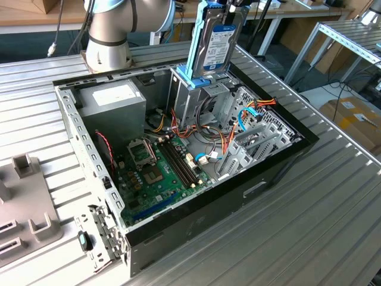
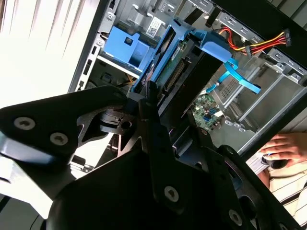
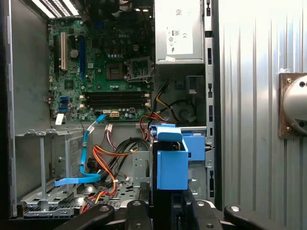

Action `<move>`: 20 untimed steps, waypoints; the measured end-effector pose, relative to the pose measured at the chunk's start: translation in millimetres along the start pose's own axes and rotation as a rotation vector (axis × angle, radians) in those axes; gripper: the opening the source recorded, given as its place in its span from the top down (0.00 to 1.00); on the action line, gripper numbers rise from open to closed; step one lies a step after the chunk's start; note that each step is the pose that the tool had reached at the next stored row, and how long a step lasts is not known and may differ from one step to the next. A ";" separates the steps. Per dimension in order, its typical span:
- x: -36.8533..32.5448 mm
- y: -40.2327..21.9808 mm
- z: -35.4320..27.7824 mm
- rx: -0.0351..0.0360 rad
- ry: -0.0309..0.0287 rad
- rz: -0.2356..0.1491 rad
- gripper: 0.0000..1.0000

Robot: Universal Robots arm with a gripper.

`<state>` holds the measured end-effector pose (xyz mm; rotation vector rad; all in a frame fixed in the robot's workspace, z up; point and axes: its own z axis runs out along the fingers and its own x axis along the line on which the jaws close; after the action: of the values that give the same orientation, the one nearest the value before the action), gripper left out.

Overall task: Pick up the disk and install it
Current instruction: 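Pick up the disk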

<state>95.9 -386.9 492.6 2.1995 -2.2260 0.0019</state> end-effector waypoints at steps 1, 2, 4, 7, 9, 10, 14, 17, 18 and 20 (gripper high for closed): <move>1.5 -0.1 0.0 0.0000 0.0001 0.000 0.65; 3.5 -0.3 0.0 0.0000 0.0002 0.000 0.65; 6.4 -0.6 0.0 -0.0001 0.0002 0.000 0.65; 11.8 -1.0 0.0 0.0000 0.0002 0.000 0.65; 15.1 -1.3 0.1 0.0000 0.0002 0.000 0.65; 17.6 -1.5 0.1 0.0000 0.0001 0.000 0.65; 24.9 -2.1 -0.7 0.0000 0.0001 0.000 0.65; 27.5 -2.4 -2.2 -0.0001 0.0002 0.000 0.65; 28.6 -2.6 -2.6 0.0000 0.0003 0.000 0.65; 31.7 -2.8 -3.4 0.0000 0.0001 0.000 0.65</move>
<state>98.3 -418.6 496.2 2.1995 -2.2260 0.0020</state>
